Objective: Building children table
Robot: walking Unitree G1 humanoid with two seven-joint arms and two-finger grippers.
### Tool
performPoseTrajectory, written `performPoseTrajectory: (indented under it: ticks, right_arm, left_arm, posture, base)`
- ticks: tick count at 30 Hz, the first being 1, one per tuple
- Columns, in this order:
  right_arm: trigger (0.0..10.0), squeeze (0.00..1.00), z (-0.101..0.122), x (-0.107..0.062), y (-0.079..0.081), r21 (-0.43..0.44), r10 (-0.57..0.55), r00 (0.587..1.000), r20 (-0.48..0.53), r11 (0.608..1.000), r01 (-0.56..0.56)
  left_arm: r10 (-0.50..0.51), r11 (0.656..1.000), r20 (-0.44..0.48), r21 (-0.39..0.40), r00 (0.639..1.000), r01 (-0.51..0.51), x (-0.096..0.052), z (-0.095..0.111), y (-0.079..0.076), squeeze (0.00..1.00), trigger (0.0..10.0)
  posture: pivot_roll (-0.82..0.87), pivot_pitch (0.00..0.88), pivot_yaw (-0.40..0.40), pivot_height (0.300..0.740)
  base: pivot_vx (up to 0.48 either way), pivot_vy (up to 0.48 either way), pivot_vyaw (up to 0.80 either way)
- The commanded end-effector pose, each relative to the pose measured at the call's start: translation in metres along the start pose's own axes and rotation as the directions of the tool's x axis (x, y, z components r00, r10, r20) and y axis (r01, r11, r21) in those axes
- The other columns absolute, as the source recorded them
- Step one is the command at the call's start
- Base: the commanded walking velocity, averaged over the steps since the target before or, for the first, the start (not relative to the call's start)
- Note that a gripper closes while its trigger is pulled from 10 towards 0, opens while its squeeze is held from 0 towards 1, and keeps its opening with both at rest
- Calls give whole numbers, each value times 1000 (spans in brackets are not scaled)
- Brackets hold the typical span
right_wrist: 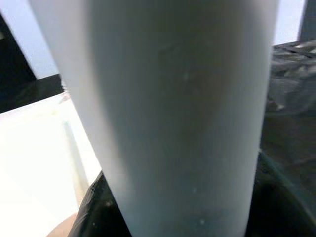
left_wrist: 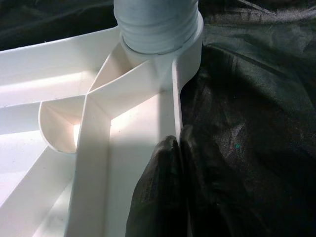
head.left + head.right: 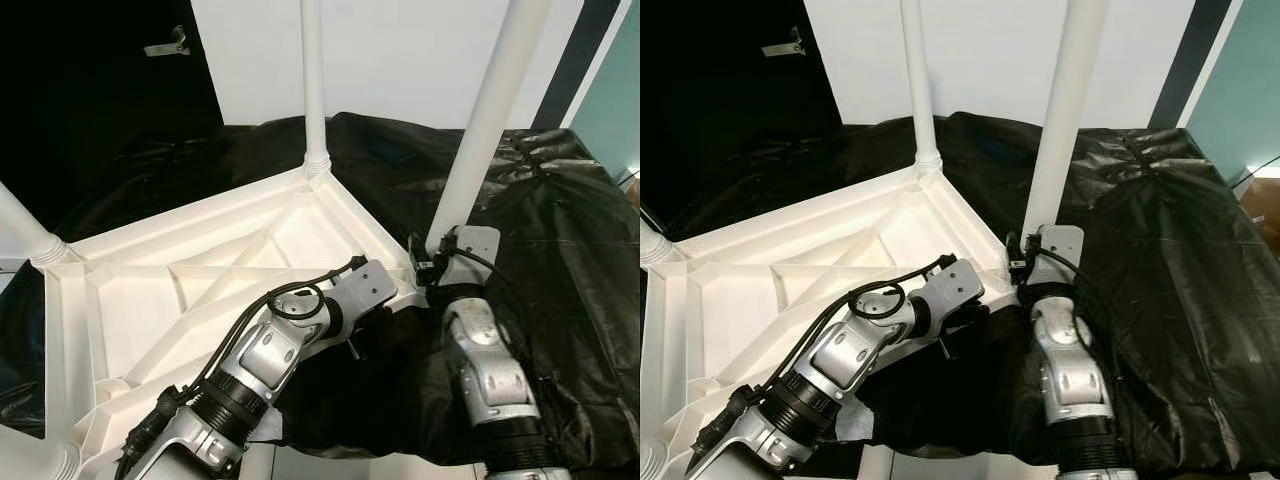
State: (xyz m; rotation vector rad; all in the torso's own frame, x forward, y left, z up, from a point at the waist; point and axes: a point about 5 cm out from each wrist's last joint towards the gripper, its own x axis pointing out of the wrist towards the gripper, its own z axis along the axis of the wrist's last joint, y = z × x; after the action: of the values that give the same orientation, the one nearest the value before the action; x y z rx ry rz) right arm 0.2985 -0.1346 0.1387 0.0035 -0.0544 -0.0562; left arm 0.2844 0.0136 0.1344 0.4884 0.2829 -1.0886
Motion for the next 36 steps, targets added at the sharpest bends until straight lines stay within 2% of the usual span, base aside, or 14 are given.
performPoseTrajectory:
  ticks: [1, 9, 10, 11, 12, 17, 19, 24, 25, 28, 32, 33, 35, 36]
  right_arm:
    - [10000, 0, -22, -10, 6, 17, 9, 993, -114, 1000, -7]
    - [10000, 0, -16, -15, 8, 2, -7, 995, -97, 1000, 7]
    - [10000, 859, -11, -15, 7, -5, 0, 998, -64, 1000, 0]
    - [10000, 859, -11, -15, 7, -5, 0, 998, -64, 1000, 0]
    - [10000, 1000, -9, -16, 5, -11, -3, 999, -53, 1000, 2]
    - [10000, 1000, -6, -18, 2, -13, 0, 999, -39, 1000, 0]
    - [10000, 1000, 0, -23, -11, -10, 71, 997, 20, 997, -71]
    - [10000, 1000, 0, -25, -26, -4, 177, 984, 37, 984, -177]
    - [10000, 0, 3, -21, -37, -8, 265, 963, 40, 964, -265]
    - [10000, 0, 4, -19, -39, -16, 289, 957, 40, 957, -288]
    - [10000, 0, 7, -14, -42, -18, 373, 927, 26, 928, -373]
    - [10000, 0, 8, -12, -43, -15, 404, 915, 21, 915, -404]
    - [10000, 0, 10, -4, -45, -61, 507, 862, -11, 860, -507]
    - [10000, 0, 10, -4, -45, -61, 507, 862, -11, 860, -507]
  left_arm:
    - [34, 999, 7, 16, 999, -35, -4, 3, 4, 0, 10000]
    - [29, 999, 3, 17, 1000, -29, -4, 2, 2, 0, 10000]
    - [30, 999, 4, 17, 1000, -30, -4, 2, 2, 0, 10000]
    - [30, 999, 4, 17, 1000, -30, -4, 2, 2, 0, 10000]
    - [29, 999, 3, 17, 1000, -29, -4, 2, 2, 0, 10000]
    - [27, 999, 2, 19, 1000, -27, -5, 2, 2, 0, 10000]
    - [25, 999, -1, 24, 1000, -25, -6, 1, 2, 0, 10000]
    - [25, 999, 0, 26, 1000, -25, -5, 1, 3, 0, 10000]
    - [26, 999, 1, 26, 1000, -26, -5, 1, 3, 0, 10000]
    - [26, 999, 1, 25, 1000, -26, -4, 2, 3, 0, 10000]
    - [27, 999, 1, 25, 1000, -27, -4, 2, 4, 0, 10000]
    - [27, 999, 1, 26, 1000, -27, -4, 2, 4, 0, 10000]
    - [32, 999, 1, 25, 999, -32, -4, 3, 5, 0, 10000]
    - [32, 999, 1, 25, 999, -32, -4, 3, 5, 0, 10000]
  posture:
    - [-72, 0, 19, 740]
    - [-71, 0, 17, 740]
    - [-71, 0, 17, 740]
    - [-71, 0, 17, 740]
    - [-73, 0, 20, 740]
    - [-73, 0, 20, 740]
    - [-78, 0, 23, 740]
    - [-82, 0, 25, 740]
    - [-81, 0, 24, 740]
    - [-81, 0, 24, 740]
    - [-78, 0, 21, 740]
    - [-78, 0, 21, 740]
    - [-74, 0, 21, 740]
    - [-74, 0, 21, 740]
  base:
    - [0, 0, 0]
    - [0, 0, 0]
    - [0, 0, 0]
    - [0, 0, 0]
    - [0, 0, 0]
    - [0, 0, 0]
    - [0, 0, 0]
    - [0, 0, 0]
    - [0, 0, 0]
    - [0, 0, 0]
    - [0, 0, 0]
    - [0, 0, 0]
    - [0, 0, 0]
    - [0, 0, 0]
